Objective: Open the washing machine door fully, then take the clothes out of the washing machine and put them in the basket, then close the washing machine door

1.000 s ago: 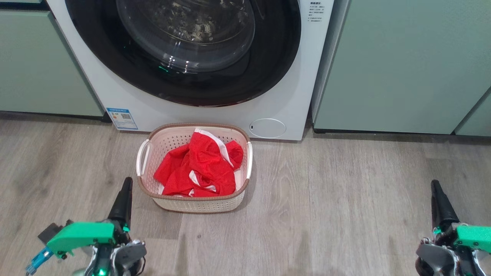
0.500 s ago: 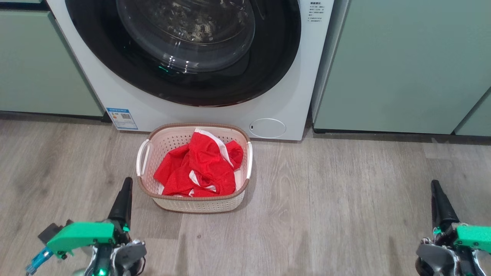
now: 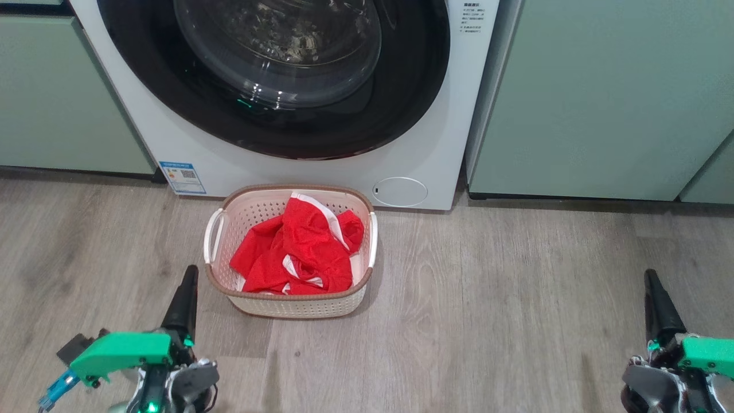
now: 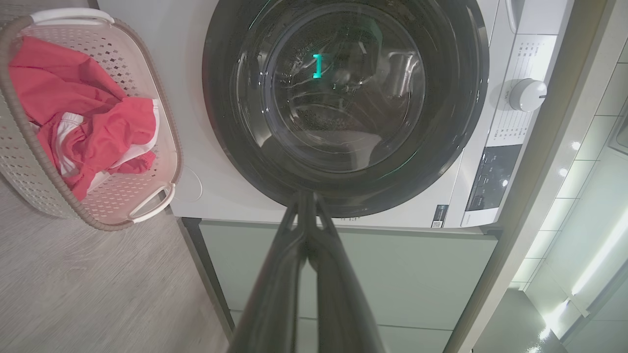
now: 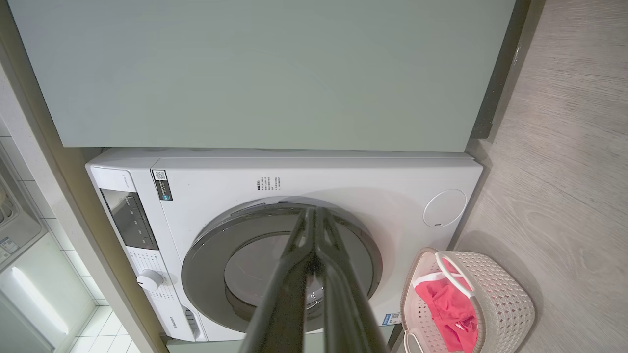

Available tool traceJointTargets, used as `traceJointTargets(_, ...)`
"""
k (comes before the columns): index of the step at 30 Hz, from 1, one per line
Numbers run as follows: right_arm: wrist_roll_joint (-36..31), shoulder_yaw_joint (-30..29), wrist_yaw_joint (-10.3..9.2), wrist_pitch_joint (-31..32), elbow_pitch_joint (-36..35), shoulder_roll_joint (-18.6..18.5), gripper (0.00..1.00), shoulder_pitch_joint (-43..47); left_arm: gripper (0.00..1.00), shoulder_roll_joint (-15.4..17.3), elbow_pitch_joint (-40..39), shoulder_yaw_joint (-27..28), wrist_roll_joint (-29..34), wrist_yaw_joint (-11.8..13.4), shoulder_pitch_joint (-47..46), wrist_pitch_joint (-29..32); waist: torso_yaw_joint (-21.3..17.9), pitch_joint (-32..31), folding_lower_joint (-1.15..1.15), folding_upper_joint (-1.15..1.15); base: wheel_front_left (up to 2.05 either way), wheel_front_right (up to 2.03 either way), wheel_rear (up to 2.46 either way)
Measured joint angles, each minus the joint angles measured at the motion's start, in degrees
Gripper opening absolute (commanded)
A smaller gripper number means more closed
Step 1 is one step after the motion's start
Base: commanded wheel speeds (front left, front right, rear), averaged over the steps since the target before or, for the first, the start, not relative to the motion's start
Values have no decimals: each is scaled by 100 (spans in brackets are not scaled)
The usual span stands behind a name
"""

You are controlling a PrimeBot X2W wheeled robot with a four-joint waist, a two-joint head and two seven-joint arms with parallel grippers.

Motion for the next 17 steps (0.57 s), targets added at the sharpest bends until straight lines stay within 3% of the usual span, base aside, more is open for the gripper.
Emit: traceJointTargets(17, 0, 0, 0, 0, 0, 0, 0, 0, 0, 0, 0, 0, 0, 0, 0, 0, 0, 0, 0, 0, 0, 0, 0)
